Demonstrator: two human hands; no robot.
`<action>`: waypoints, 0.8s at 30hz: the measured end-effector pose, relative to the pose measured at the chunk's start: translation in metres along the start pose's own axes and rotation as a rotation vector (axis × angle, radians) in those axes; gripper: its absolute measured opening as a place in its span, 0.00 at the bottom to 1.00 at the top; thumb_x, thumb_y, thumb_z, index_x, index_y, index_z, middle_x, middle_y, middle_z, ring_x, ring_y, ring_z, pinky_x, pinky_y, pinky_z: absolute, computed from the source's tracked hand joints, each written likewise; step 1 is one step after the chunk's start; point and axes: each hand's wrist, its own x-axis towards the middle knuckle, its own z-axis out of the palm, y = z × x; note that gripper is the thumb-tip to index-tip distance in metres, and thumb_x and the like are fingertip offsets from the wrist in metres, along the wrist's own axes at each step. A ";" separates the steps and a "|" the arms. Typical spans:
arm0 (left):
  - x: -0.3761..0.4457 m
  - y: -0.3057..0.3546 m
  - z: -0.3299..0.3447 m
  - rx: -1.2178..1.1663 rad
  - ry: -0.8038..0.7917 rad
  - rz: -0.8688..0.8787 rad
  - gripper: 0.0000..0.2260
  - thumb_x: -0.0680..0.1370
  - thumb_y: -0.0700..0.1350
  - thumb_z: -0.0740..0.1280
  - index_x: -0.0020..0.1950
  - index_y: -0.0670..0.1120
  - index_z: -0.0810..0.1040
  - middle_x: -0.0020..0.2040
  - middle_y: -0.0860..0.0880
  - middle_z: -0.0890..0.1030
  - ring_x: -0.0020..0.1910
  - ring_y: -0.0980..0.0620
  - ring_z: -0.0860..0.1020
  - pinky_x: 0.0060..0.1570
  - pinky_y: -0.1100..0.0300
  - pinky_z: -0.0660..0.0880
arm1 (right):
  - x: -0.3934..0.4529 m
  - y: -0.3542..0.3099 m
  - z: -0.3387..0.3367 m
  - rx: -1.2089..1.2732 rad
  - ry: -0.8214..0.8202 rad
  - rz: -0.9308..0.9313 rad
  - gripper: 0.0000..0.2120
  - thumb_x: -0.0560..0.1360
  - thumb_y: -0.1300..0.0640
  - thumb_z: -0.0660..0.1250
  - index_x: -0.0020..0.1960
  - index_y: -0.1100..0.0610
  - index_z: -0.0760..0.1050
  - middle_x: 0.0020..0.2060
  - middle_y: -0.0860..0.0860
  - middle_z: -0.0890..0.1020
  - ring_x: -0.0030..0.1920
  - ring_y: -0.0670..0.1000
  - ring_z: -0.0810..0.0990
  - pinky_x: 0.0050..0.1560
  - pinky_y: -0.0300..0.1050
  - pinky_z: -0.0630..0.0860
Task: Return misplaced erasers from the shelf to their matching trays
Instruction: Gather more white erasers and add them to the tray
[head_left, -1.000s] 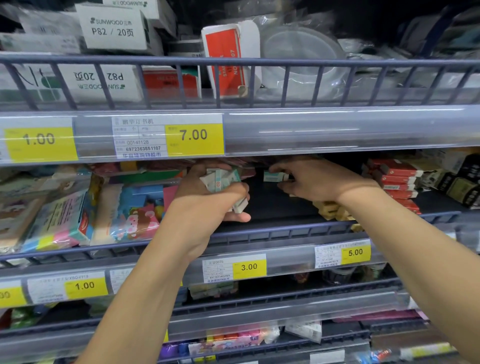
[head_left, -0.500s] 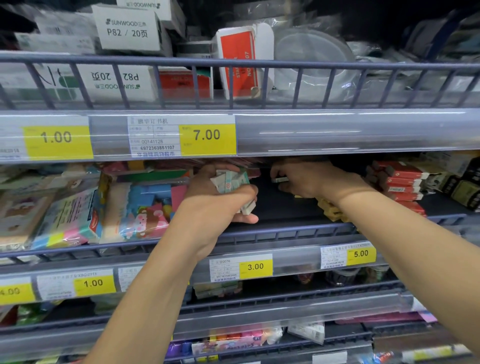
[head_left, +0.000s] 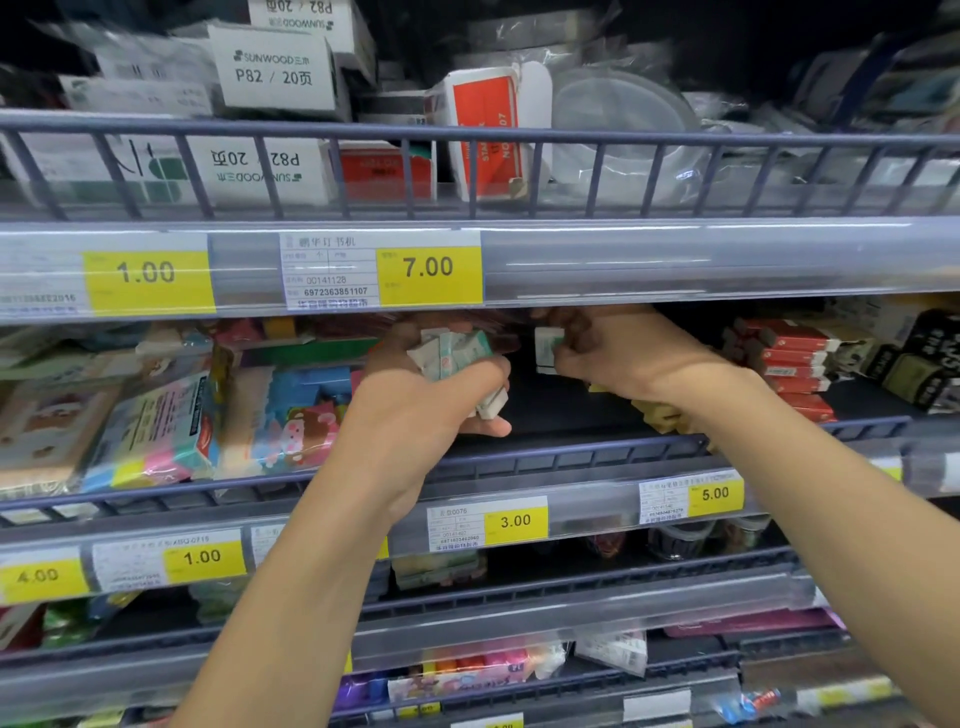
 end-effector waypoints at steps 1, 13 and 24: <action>-0.003 0.002 -0.003 -0.005 -0.012 0.011 0.08 0.73 0.37 0.78 0.49 0.42 0.82 0.37 0.49 0.86 0.36 0.48 0.85 0.32 0.58 0.82 | -0.009 -0.006 -0.002 0.092 0.004 0.013 0.16 0.75 0.52 0.70 0.60 0.40 0.75 0.47 0.41 0.82 0.45 0.43 0.80 0.45 0.32 0.74; -0.084 -0.026 -0.049 -0.084 -0.273 -0.083 0.16 0.69 0.46 0.78 0.56 0.53 0.82 0.41 0.47 0.85 0.39 0.38 0.84 0.33 0.56 0.80 | -0.165 -0.029 0.052 1.139 0.171 0.044 0.09 0.73 0.62 0.73 0.51 0.54 0.83 0.44 0.56 0.86 0.39 0.53 0.84 0.47 0.43 0.81; -0.198 -0.210 -0.118 0.057 -0.117 -0.778 0.14 0.75 0.36 0.76 0.56 0.48 0.81 0.39 0.47 0.85 0.37 0.48 0.84 0.36 0.55 0.82 | -0.334 -0.012 0.239 1.218 -0.097 0.797 0.16 0.73 0.68 0.73 0.54 0.50 0.85 0.49 0.53 0.87 0.43 0.50 0.82 0.44 0.38 0.79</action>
